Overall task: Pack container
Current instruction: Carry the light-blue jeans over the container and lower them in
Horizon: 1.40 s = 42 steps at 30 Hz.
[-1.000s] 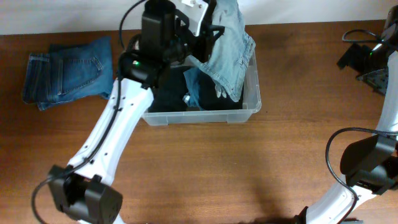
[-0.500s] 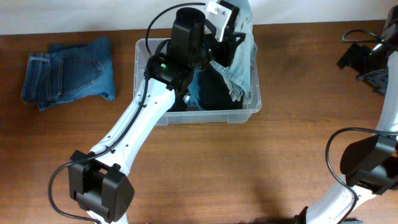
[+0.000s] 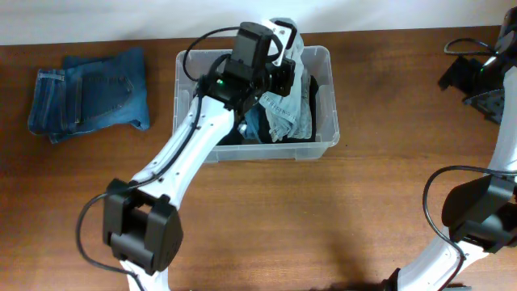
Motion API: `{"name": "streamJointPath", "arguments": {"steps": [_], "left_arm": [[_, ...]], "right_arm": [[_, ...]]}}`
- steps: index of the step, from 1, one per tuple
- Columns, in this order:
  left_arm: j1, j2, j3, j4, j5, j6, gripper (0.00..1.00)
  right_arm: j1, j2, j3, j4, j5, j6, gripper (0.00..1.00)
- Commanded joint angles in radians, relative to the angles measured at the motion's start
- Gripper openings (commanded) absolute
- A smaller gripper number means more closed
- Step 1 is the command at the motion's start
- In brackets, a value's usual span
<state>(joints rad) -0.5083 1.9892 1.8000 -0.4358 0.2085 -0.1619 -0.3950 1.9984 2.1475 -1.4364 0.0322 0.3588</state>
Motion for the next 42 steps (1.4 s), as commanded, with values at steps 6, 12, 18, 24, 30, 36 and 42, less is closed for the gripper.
{"name": "streamJointPath", "arguments": {"steps": [6, 12, 18, 24, 30, 36, 42], "left_arm": [[0.025, 0.129, 0.018, -0.062, -0.011, 0.002, 0.02], [0.095, 0.129, 0.019, -0.089, 0.093, 0.003, 0.02], [0.083, 0.129, 0.143, -0.133, 0.248, 0.036, 0.01], [0.072, 0.127, 0.424, -0.309, 0.248, 0.037, 0.01], [0.069, 0.127, 0.68, -0.472, 0.248, 0.048, 0.01], [0.042, 0.127, 0.742, -0.52, 0.248, 0.047, 0.01], [-0.01, 0.127, 0.742, -0.442, 0.241, 0.047, 0.01]], "right_arm": [[0.001, 0.005, -0.006, 0.0, -0.002, 0.002, 0.98], [0.001, 0.005, -0.006, 0.0, -0.002, 0.002, 0.98], [0.001, 0.005, -0.006, 0.0, -0.002, 0.002, 0.98], [0.001, 0.005, -0.006, 0.0, -0.002, 0.002, 0.98], [0.001, 0.005, -0.006, 0.0, -0.002, 0.002, 0.98], [0.001, 0.005, -0.006, 0.0, -0.002, 0.002, 0.99], [0.001, 0.005, -0.006, 0.0, -0.002, 0.002, 0.99]]}}
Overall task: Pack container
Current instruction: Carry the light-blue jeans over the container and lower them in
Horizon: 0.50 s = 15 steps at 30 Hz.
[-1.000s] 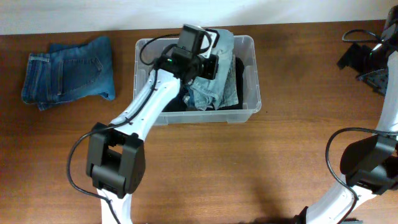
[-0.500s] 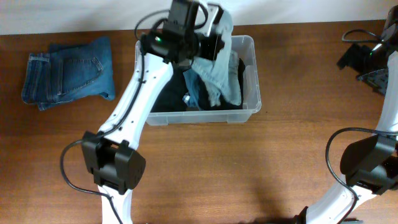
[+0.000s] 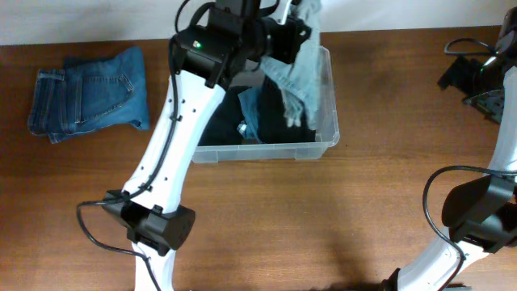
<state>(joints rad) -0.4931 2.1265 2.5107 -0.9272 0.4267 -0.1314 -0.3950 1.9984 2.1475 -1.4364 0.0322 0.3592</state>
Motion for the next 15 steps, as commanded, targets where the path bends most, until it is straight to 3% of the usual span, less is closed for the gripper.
{"name": "streamJointPath", "arguments": {"steps": [1, 15], "left_arm": [[-0.037, -0.01, 0.032, 0.069, 0.022, 0.016, 0.01], [-0.113, -0.01, 0.032, 0.195, 0.021, -0.01, 0.01]], "right_arm": [[0.001, 0.005, -0.006, 0.0, -0.002, 0.001, 0.98], [0.001, 0.005, -0.006, 0.0, -0.002, 0.002, 0.98]]}}
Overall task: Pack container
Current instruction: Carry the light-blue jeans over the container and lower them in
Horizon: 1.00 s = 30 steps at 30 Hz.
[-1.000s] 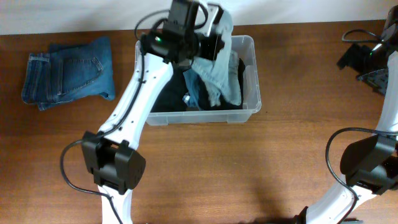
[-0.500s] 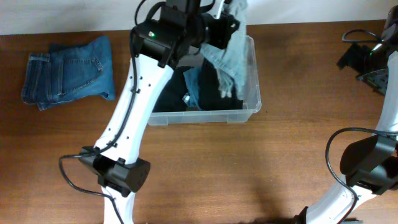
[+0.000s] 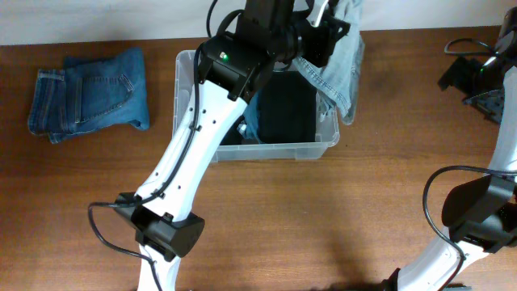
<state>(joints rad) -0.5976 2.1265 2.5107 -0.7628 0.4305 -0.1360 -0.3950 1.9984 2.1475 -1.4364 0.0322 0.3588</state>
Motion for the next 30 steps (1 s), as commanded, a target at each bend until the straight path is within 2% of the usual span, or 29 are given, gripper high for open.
{"name": "streamJointPath", "arguments": {"steps": [1, 8, 30], "left_arm": [[-0.008, -0.01, 0.032, 0.03, 0.018, -0.005, 0.01], [-0.011, -0.01, 0.032, 0.09, -0.008, -0.017, 0.01], [-0.002, 0.08, 0.025, 0.002, -0.008, -0.031, 0.01]], "right_arm": [[0.001, 0.005, -0.006, 0.0, -0.002, 0.002, 0.99], [0.001, 0.005, -0.006, 0.0, -0.002, 0.002, 0.98], [0.001, 0.005, -0.006, 0.0, -0.002, 0.002, 0.98]]}}
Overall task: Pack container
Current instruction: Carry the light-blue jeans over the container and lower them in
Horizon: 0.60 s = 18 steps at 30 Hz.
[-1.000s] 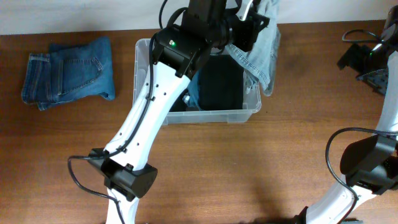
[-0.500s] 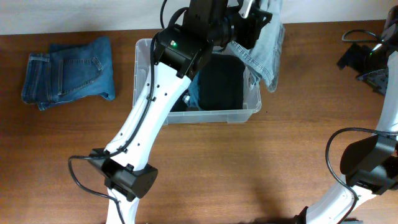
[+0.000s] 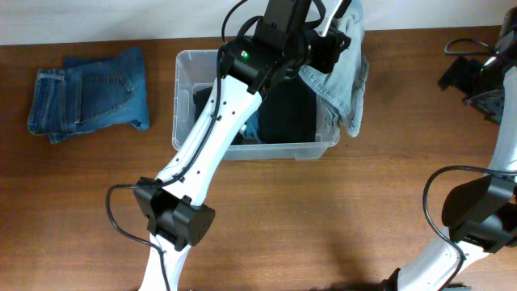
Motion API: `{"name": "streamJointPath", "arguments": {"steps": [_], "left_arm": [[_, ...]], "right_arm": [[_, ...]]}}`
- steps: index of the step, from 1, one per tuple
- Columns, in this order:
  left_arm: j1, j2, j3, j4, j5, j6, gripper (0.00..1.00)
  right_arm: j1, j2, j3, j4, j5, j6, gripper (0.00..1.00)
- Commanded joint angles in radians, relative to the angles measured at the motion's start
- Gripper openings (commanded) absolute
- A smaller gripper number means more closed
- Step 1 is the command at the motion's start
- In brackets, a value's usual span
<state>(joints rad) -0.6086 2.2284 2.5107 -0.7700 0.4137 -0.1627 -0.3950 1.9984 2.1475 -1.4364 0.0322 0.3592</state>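
A clear plastic container (image 3: 187, 97) stands at the back middle of the table with dark clothes (image 3: 284, 113) lying inside. My left gripper (image 3: 333, 42) hangs high above its right end, shut on a pale blue denim garment (image 3: 343, 81) that drapes down over the container's right wall and outside it. Folded blue jeans (image 3: 89, 93) lie on the table at the far left. My right gripper (image 3: 477, 77) sits at the far right edge, away from everything; its jaws are too small to read.
The brown table runs forward of the container. My left arm (image 3: 210, 145) reaches diagonally from the front middle across the container. The right arm's base and cables stand along the right edge.
My left gripper has shifted slightly further right with the pale denim garment, which now hangs more over the container's right wall. The right arm has not moved.
First my left gripper was low inside the container, on the pale denim garment lying there. Then it held the garment lifted above the container's right half. Later it was higher and further right, and now the garment hangs past the right wall.
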Motion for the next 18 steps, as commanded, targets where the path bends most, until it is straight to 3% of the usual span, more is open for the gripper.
{"name": "streamJointPath", "arguments": {"steps": [1, 14, 18], "left_arm": [[0.019, -0.022, 0.025, 0.001, 0.008, -0.001, 0.01], [0.163, -0.018, 0.023, -0.159, 0.009, 0.08, 0.01], [0.189, -0.018, 0.002, -0.202, 0.009, 0.158, 0.01]], "right_arm": [[0.001, 0.005, -0.006, 0.0, -0.002, 0.002, 0.99], [0.001, 0.005, -0.006, 0.0, -0.002, 0.002, 0.98], [0.001, 0.005, -0.006, 0.0, -0.002, 0.002, 0.99]]}}
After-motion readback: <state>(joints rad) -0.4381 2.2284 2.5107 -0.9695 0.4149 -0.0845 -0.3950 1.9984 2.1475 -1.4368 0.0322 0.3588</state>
